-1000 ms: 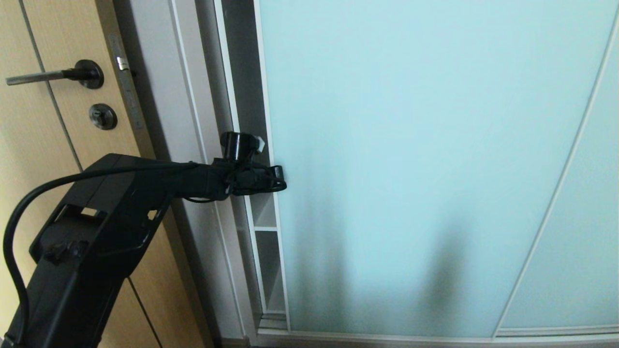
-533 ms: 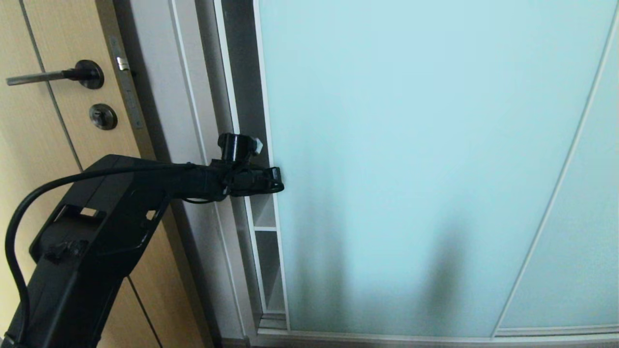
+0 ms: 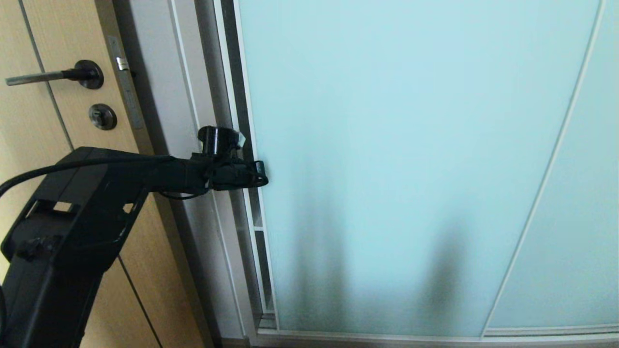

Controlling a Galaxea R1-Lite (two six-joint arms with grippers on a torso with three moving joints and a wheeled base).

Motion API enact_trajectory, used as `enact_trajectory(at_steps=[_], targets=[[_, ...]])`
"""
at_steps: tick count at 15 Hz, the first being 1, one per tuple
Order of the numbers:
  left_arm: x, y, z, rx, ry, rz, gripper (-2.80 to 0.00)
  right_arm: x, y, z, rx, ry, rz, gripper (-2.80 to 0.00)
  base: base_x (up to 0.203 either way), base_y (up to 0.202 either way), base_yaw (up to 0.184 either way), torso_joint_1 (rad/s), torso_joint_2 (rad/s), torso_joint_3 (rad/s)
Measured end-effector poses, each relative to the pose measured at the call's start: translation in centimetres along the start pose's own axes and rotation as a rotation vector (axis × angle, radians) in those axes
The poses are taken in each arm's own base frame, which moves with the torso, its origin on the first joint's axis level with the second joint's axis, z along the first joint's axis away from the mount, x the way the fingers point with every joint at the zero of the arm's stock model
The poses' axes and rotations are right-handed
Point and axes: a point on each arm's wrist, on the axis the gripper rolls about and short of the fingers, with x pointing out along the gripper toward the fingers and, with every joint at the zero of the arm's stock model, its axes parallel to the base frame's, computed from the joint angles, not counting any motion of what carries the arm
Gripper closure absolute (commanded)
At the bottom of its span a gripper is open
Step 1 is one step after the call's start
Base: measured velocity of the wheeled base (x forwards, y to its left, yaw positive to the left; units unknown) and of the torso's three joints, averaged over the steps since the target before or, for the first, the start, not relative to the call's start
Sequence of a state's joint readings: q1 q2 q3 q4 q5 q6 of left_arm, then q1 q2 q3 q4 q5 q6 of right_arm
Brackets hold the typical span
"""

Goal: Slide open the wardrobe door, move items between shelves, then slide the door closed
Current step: Close the door

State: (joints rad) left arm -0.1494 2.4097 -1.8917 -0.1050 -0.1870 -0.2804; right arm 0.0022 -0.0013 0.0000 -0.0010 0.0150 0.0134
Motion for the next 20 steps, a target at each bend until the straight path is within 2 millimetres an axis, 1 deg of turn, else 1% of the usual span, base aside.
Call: enact_trajectory(at_steps=[2, 4, 5, 7, 9, 11, 13, 17, 20], targets=[[-1.0, 0.3, 0.1, -0.006, 0.007, 0.015, 0.00, 0.0, 0.0, 0.0, 0.000, 0.000, 0.000, 0.00, 0.000, 0.000, 0.000, 0.000, 0.00, 0.000], [-2.1, 0.0, 0.1, -0.002, 0.019, 0.012, 0.00, 0.0, 0.0, 0.0, 0.000, 0.000, 0.000, 0.00, 0.000, 0.000, 0.000, 0.000, 0.00, 0.000], [-2.5, -0.2, 0.5, 0.003, 0.006, 0.005, 0.00, 0.0, 0.0, 0.0, 0.000, 0.000, 0.000, 0.00, 0.000, 0.000, 0.000, 0.000, 0.00, 0.000], [-3.1, -0.4, 1.3, 0.005, -0.025, -0.003, 0.00, 0.0, 0.0, 0.0, 0.000, 0.000, 0.000, 0.00, 0.000, 0.000, 0.000, 0.000, 0.00, 0.000], [-3.1, -0.6, 1.6, 0.009, -0.033, -0.008, 0.00, 0.0, 0.0, 0.0, 0.000, 0.000, 0.000, 0.00, 0.000, 0.000, 0.000, 0.000, 0.00, 0.000], [-2.8, -0.8, 2.1, 0.013, -0.047, -0.016, 0.00, 0.0, 0.0, 0.0, 0.000, 0.000, 0.000, 0.00, 0.000, 0.000, 0.000, 0.000, 0.00, 0.000], [-2.0, -0.6, 2.2, 0.014, -0.057, -0.017, 0.00, 0.0, 0.0, 0.0, 0.000, 0.000, 0.000, 0.00, 0.000, 0.000, 0.000, 0.000, 0.00, 0.000], [-0.2, -0.1, 1.2, 0.017, -0.052, -0.024, 0.00, 0.0, 0.0, 0.0, 0.000, 0.000, 0.000, 0.00, 0.000, 0.000, 0.000, 0.000, 0.00, 0.000], [0.5, 0.2, 0.4, 0.013, -0.031, -0.021, 0.00, 0.0, 0.0, 0.0, 0.000, 0.000, 0.000, 0.00, 0.000, 0.000, 0.000, 0.000, 0.00, 0.000]])
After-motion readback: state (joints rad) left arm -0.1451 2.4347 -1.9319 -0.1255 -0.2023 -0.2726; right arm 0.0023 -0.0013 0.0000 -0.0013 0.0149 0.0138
